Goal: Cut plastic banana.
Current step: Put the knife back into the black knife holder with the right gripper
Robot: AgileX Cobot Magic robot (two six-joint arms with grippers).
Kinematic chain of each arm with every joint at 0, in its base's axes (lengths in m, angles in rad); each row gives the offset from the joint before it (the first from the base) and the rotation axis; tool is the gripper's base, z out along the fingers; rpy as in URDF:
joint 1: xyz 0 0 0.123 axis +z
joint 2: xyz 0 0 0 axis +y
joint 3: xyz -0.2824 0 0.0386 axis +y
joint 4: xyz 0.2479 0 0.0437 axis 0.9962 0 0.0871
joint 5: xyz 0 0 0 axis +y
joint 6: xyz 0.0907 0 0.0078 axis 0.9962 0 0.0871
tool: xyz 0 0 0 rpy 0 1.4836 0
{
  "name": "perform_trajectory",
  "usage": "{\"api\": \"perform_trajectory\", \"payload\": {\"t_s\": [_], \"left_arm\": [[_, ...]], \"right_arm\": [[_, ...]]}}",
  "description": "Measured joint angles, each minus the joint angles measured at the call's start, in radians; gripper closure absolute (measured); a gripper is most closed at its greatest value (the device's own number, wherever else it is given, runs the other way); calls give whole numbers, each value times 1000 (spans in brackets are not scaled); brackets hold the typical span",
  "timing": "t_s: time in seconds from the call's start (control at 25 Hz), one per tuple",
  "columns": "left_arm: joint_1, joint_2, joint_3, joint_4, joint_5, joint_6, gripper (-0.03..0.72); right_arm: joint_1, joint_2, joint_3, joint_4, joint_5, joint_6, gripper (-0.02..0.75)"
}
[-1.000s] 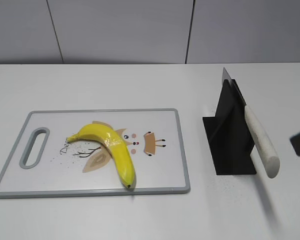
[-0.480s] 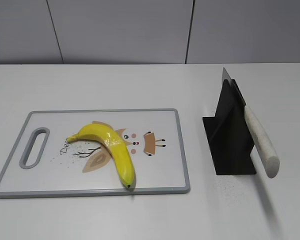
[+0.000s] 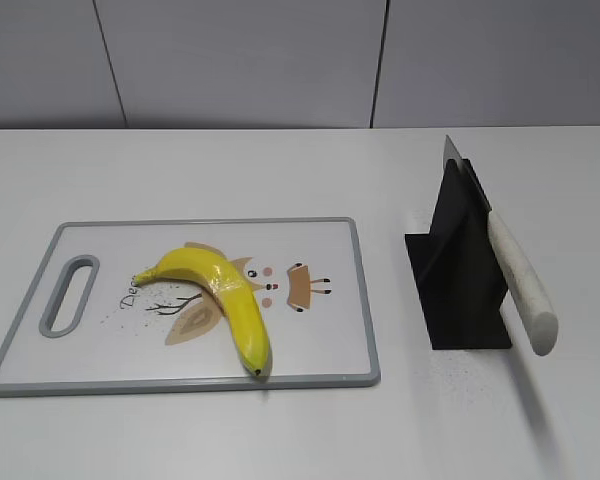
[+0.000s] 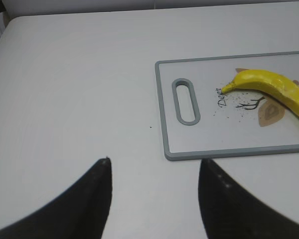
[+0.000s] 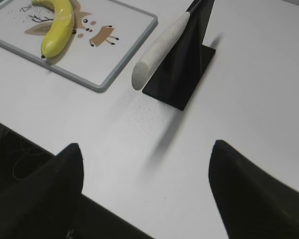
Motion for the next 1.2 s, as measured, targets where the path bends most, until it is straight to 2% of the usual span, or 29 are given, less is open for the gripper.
{"api": "perform_trajectory", "payload": {"t_s": [0.36, 0.48, 0.84, 0.96, 1.2], "left_arm": [[0, 0, 0, 1, 0, 0, 158], [0, 0, 0, 1, 0, 0, 158], [0, 0, 0, 1, 0, 0, 158], [0, 0, 0, 1, 0, 0, 158], [0, 0, 0, 1, 0, 0, 158]], "right_arm": [[-26, -121, 0, 0, -2, 0, 146], [-97, -121, 0, 0, -2, 0, 146], [-413, -121, 0, 0, -2, 1, 146], [-444, -121, 0, 0, -2, 1, 146], [-448, -121, 0, 0, -2, 1, 146]]}}
